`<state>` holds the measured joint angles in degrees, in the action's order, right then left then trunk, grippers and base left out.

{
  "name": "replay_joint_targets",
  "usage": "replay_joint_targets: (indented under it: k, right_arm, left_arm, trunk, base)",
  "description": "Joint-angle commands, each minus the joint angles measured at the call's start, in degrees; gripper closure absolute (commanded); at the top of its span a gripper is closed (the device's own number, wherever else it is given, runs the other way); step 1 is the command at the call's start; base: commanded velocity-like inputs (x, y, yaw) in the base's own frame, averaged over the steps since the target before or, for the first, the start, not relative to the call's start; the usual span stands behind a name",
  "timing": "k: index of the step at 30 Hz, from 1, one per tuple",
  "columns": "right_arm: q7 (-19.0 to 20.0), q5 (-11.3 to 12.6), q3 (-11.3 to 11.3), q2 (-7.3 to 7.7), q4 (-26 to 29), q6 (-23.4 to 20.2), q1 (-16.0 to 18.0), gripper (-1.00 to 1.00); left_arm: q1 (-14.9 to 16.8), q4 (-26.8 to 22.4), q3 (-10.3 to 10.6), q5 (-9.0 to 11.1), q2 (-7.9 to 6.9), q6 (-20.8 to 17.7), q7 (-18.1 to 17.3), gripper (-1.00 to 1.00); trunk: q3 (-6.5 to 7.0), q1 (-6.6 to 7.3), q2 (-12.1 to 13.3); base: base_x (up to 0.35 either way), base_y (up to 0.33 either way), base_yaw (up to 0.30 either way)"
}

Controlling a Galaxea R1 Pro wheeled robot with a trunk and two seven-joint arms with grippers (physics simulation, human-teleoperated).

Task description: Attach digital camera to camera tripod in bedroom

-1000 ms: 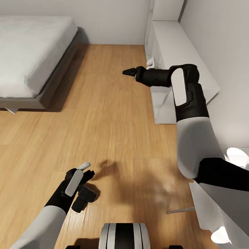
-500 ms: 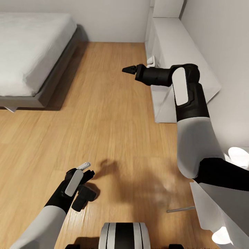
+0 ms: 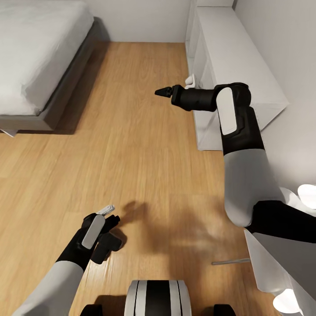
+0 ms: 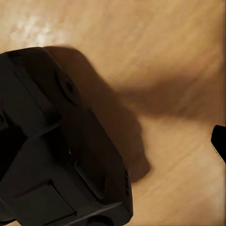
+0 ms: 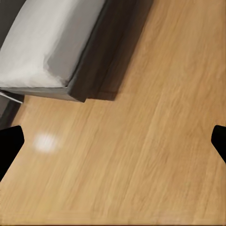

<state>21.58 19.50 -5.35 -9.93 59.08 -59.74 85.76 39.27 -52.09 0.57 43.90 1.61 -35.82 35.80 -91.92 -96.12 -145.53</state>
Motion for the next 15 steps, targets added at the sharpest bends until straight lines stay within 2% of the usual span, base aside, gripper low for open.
replay_joint_targets:
  k: [1,7,15]
  right_arm:
    - [0.86,-0.69,-0.03,-0.06,-0.01,-0.26,0.03,-1.00]
    - [0.88,-1.77,1.29,0.12,1.22,-0.26,0.03,-1.00]
    - [0.67,-2.32,1.86,0.09,3.79,-0.26,0.03,-1.00]
  left_arm:
    - [0.01,-0.42,0.02,0.58,0.00,-0.10,0.60,-1.00]
    - [-0.03,-2.34,0.18,0.59,0.13,-0.49,0.92,-1.00]
    - [-0.05,-4.91,0.33,0.74,0.23,-0.74,1.18,-1.00]
  trunk:
    - [-0.04,0.01,-0.01]
    - [-0.04,0.01,-0.01]
    - [-0.04,0.01,-0.01]
  base:
    - [0.000,0.000,0.000]
    - [0.000,0.000,0.000]
    - [0.000,0.000,0.000]
